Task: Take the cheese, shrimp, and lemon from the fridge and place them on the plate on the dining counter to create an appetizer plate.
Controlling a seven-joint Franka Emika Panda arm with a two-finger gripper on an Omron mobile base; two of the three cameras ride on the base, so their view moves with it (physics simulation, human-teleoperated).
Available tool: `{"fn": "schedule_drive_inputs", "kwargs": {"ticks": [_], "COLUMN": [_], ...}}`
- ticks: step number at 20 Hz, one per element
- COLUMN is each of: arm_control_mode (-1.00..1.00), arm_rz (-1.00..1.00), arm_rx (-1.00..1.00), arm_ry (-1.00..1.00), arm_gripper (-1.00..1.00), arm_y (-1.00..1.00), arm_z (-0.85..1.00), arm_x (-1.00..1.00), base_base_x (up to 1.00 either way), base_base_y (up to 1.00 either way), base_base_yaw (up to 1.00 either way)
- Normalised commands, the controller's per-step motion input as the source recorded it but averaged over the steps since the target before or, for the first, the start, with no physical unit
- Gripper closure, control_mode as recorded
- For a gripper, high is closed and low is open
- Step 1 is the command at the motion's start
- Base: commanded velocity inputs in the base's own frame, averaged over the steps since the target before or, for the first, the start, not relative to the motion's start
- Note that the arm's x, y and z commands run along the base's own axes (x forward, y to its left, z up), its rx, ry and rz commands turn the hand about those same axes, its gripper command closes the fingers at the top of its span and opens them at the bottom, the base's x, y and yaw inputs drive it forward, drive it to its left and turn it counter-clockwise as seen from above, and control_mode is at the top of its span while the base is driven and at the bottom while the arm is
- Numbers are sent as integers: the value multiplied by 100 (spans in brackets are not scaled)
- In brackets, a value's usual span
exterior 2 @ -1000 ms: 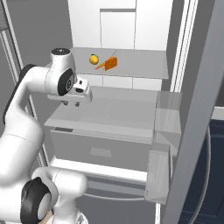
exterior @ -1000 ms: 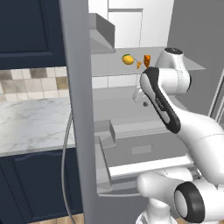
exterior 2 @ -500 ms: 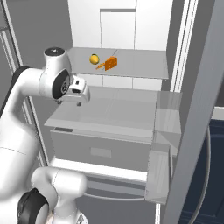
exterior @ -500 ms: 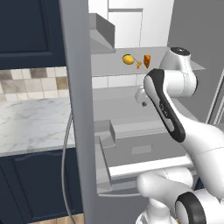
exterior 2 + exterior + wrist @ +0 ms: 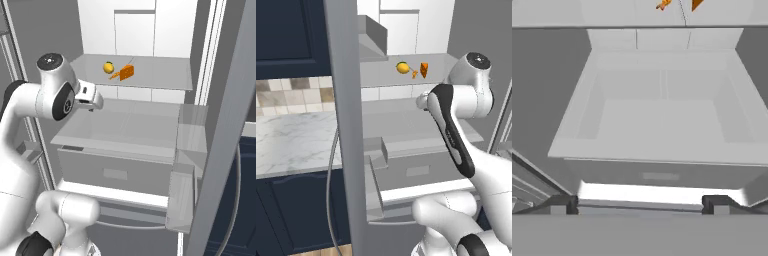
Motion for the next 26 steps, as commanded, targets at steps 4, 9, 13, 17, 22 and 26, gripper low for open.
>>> {"fn": "schedule_drive_inputs", "kwargs": {"ticks": [4,9,13,17,22,26], "arm_control_mode": [-100,-100,-100,-100,-100,-100], "arm_rz": [-18,-23,-13,-3,0,0], "arm_rx": [0,1,10,13,11,1], "arm_ry": [-20,-21,-14,-1,3,-6], "arm_gripper": [-100,-100,-100,-100,-100,-100], "arm_y": [-28,-20,-13,0,0,5], "arm_z": [41,22,36,32,8,0], "arm_x": [7,28,44,56,67,54], "base_base_x": [0,0,0,0,0,0], "base_base_y": [0,0,0,0,0,0], "base_base_yaw": [0,0,0,0,0,0]}}
